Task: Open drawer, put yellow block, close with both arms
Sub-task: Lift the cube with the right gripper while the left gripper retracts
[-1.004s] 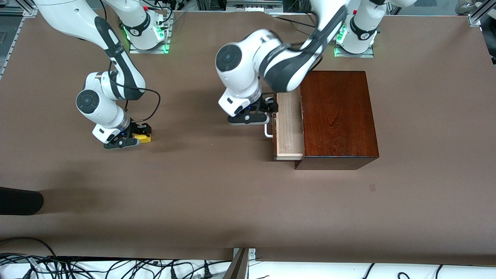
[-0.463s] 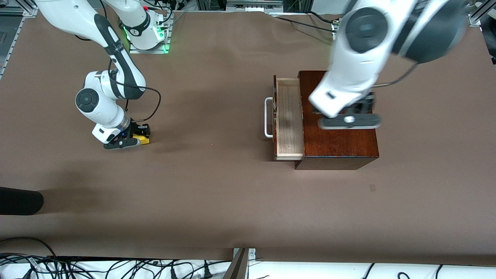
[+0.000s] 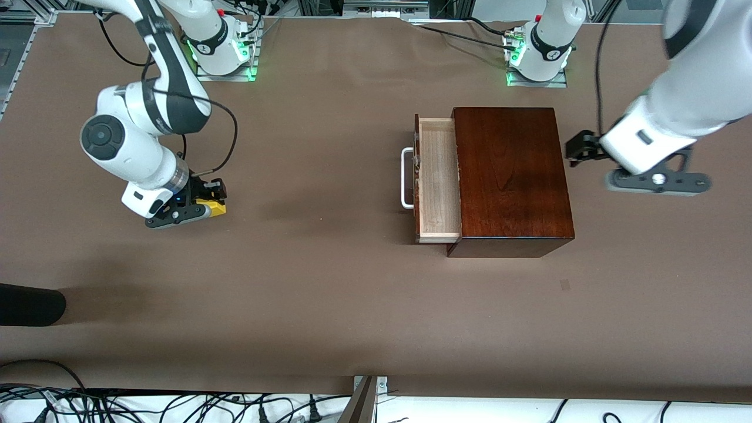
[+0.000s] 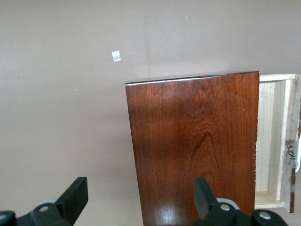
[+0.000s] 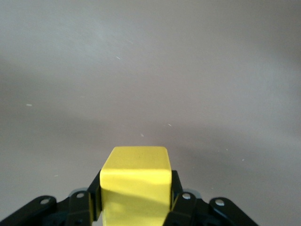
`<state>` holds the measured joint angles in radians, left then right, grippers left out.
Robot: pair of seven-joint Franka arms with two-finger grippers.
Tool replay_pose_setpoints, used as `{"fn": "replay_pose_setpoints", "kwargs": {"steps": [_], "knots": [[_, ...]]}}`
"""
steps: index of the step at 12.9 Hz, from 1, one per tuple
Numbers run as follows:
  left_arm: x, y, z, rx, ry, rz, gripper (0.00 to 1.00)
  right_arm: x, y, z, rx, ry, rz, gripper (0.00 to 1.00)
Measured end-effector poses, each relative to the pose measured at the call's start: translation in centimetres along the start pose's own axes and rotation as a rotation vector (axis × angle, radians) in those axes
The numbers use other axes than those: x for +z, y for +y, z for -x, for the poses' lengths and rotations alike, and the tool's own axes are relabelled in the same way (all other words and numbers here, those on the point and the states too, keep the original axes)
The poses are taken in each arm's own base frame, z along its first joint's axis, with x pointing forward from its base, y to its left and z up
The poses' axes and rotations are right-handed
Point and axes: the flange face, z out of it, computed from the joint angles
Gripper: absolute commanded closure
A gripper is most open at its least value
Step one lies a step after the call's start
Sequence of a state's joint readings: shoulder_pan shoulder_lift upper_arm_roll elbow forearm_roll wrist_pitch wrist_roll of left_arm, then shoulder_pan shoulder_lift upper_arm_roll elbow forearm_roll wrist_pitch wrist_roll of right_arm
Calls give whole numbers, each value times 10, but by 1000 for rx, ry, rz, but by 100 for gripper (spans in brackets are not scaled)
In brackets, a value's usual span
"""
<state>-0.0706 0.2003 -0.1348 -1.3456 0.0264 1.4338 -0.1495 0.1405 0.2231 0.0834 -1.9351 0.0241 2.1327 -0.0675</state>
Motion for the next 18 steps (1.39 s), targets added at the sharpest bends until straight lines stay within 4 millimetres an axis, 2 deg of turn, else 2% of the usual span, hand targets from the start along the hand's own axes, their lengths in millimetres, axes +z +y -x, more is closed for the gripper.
{"fn": "replay_pose_setpoints", "kwargs": {"steps": [2,4,5,7,9,11,14,17,18], "knots": [[8,-37,18,-15,62,59,0,-37,-26,-12,-46,-23,-9,100],[18,-72,33,0,111,60,0,-71,-66,-21,-115,-51,-15,100],[20,-77,37,7,116,51,0,-83,-95,-24,-162,-62,-18,100],[17,-66,44,39,118,19,0,-92,-176,-26,-289,-68,-20,100],[14,-51,48,70,115,-4,0,-87,-264,-15,-421,-61,-22,100],[15,-53,50,70,101,-11,0,-83,-339,-7,-535,-40,-16,100],[16,-55,50,67,98,-11,0,-69,-432,2,-687,14,32,100],[15,-53,50,70,99,-11,0,-36,-516,25,-841,57,79,100],[15,-53,50,70,99,-11,0,-25,-537,34,-886,68,96,100]]}}
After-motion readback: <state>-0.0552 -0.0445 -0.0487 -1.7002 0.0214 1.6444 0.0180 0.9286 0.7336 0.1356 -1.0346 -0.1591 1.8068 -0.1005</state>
